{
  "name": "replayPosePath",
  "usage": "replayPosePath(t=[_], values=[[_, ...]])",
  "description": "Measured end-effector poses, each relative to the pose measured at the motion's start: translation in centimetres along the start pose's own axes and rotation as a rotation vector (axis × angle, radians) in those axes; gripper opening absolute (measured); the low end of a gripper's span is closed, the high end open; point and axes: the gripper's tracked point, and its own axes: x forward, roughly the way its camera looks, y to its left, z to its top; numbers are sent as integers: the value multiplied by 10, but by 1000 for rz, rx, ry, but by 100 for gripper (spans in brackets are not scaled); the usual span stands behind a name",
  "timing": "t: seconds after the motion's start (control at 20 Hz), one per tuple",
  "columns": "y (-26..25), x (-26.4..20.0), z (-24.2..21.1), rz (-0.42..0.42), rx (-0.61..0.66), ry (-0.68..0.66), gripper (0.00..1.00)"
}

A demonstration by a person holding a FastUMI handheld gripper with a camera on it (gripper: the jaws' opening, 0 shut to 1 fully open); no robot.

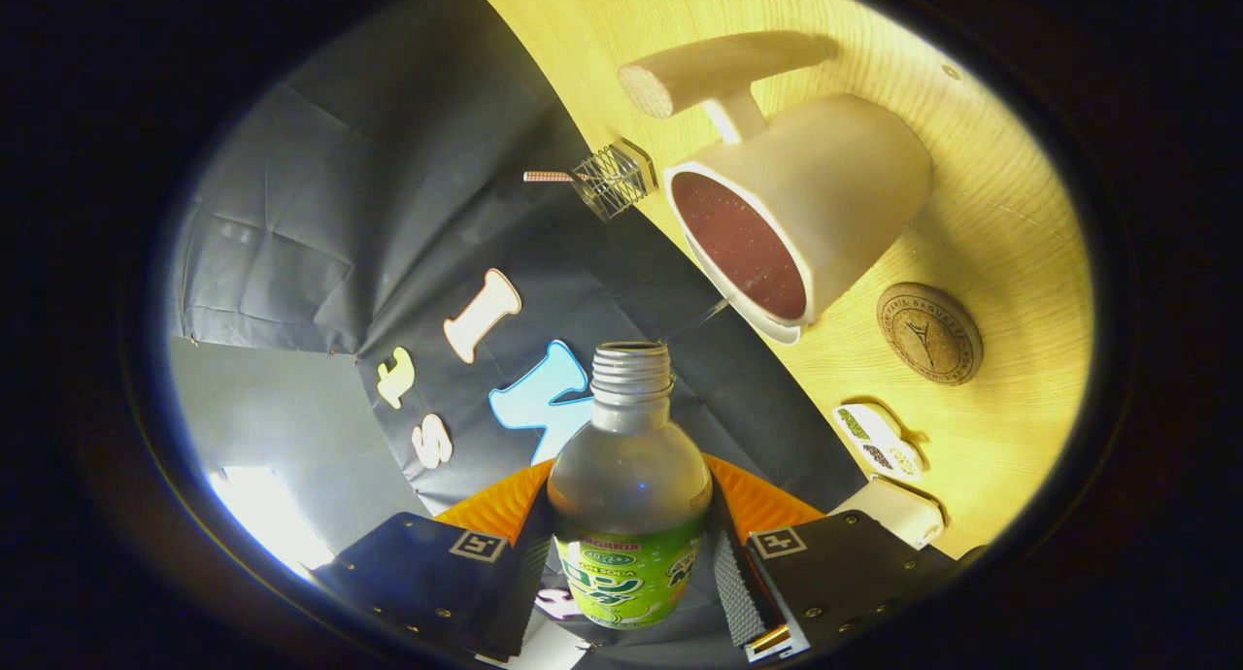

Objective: Take the bottle from table, then pour the juice into the cup, finally place the bottle on the coaster

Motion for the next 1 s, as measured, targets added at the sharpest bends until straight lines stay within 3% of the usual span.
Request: replayPosePath(t=[1.0], values=[[-14,-1,0,-8,-112,5,76]])
